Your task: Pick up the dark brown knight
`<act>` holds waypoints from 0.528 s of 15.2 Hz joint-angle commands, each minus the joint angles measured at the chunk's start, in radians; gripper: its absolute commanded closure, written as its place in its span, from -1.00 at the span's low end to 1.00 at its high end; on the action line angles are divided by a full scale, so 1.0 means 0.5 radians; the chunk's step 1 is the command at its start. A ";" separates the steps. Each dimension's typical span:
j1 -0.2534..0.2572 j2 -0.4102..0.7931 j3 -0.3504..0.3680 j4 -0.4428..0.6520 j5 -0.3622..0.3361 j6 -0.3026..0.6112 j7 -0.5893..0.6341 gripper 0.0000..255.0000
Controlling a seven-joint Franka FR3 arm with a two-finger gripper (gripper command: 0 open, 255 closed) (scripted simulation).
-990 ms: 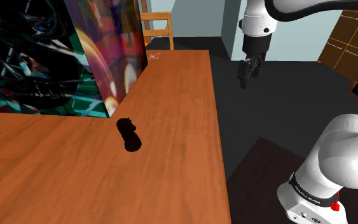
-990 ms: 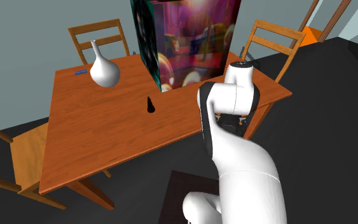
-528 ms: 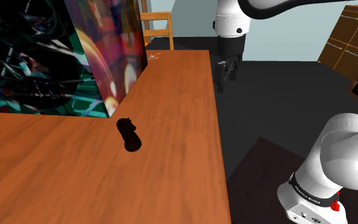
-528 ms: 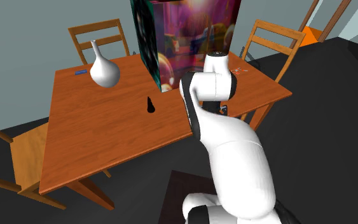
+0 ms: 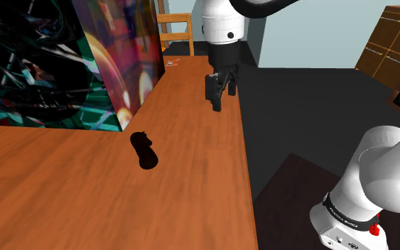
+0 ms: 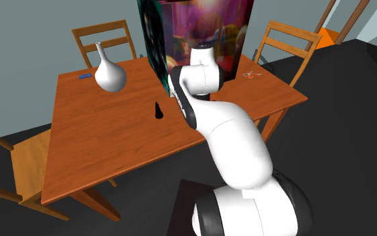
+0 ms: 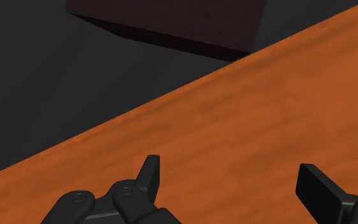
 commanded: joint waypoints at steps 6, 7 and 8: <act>0.103 0.379 0.198 0.397 0.011 -0.011 0.155 -1.00; 0.119 0.438 0.225 0.465 0.004 -0.019 0.180 -1.00; 0.136 0.499 0.252 0.535 -0.005 -0.028 0.204 -1.00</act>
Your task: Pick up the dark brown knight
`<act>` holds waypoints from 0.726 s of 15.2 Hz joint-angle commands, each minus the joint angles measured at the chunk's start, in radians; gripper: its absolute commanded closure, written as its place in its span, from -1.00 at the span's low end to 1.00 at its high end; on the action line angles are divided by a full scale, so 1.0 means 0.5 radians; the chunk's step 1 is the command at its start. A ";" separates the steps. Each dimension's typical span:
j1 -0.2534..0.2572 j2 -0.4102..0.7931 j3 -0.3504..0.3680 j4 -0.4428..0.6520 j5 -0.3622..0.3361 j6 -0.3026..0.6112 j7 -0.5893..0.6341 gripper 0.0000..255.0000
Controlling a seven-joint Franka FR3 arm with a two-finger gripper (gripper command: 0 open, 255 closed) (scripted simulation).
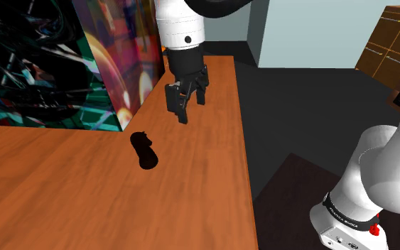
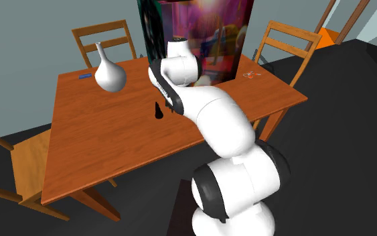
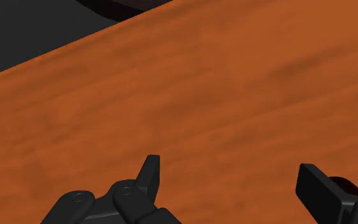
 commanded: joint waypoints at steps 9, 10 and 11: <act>0.255 0.694 0.252 0.862 -0.195 -0.192 0.270 -1.00; 0.274 0.730 0.260 0.910 -0.209 -0.207 0.282 -1.00; 0.271 0.719 0.257 0.869 -0.204 -0.175 0.278 -1.00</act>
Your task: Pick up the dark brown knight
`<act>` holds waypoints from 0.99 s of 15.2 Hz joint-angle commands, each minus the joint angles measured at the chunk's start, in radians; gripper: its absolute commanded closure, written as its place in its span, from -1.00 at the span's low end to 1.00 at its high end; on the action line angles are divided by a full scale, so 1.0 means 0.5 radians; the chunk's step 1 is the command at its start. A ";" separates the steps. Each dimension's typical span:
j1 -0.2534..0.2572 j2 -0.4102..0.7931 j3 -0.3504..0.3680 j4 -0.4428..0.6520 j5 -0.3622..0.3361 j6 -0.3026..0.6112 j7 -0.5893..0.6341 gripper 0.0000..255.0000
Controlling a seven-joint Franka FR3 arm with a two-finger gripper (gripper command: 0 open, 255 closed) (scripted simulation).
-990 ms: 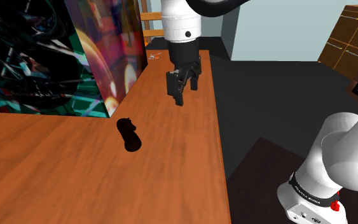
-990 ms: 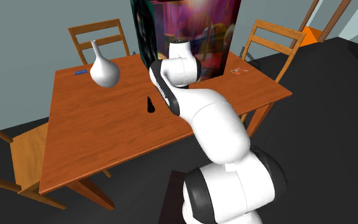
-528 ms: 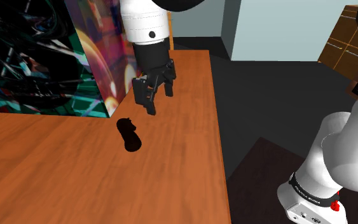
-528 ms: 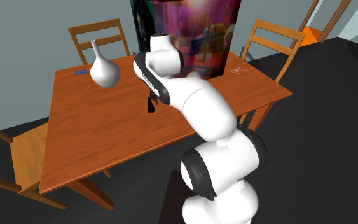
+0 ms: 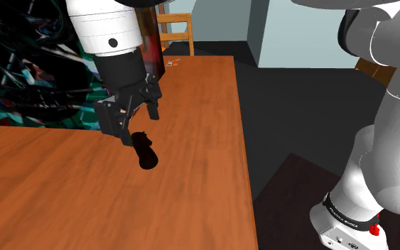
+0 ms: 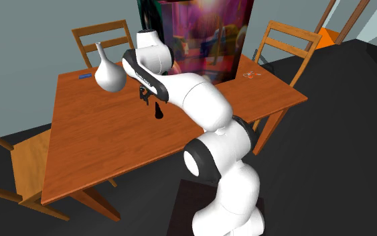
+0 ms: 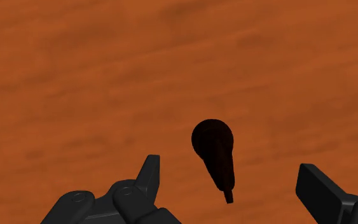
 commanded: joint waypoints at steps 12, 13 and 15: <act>-0.014 -0.024 -0.004 -0.218 0.012 0.198 -0.017 1.00; -0.014 -0.023 -0.004 -0.218 0.012 0.198 -0.017 1.00; -0.014 -0.023 -0.004 -0.218 0.012 0.198 -0.017 1.00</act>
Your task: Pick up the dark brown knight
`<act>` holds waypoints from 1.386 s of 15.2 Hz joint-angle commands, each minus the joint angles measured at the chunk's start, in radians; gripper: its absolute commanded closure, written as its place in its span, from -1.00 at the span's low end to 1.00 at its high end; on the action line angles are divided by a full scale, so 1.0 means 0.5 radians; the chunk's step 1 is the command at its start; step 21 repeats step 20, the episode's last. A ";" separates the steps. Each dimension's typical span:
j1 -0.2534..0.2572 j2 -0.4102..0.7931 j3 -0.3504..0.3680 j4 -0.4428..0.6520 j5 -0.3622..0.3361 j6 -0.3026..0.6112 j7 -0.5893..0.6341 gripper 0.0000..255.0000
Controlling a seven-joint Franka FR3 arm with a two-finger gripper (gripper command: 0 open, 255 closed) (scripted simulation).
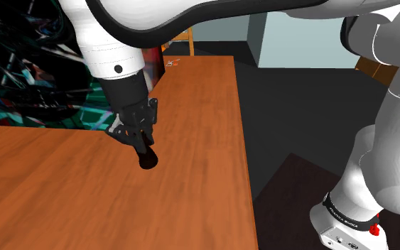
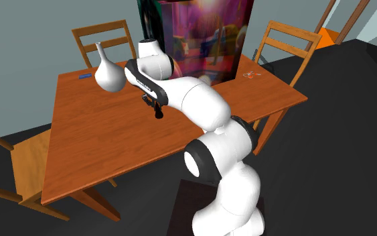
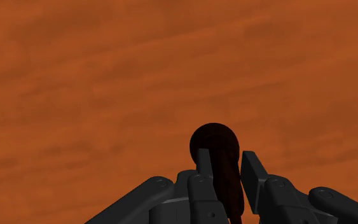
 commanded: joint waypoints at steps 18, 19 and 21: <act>0.082 0.179 0.020 0.644 -0.082 -0.482 0.056 1.00; 0.083 0.182 0.020 0.652 -0.084 -0.487 0.057 1.00; 0.083 0.182 0.020 0.652 -0.083 -0.487 0.057 1.00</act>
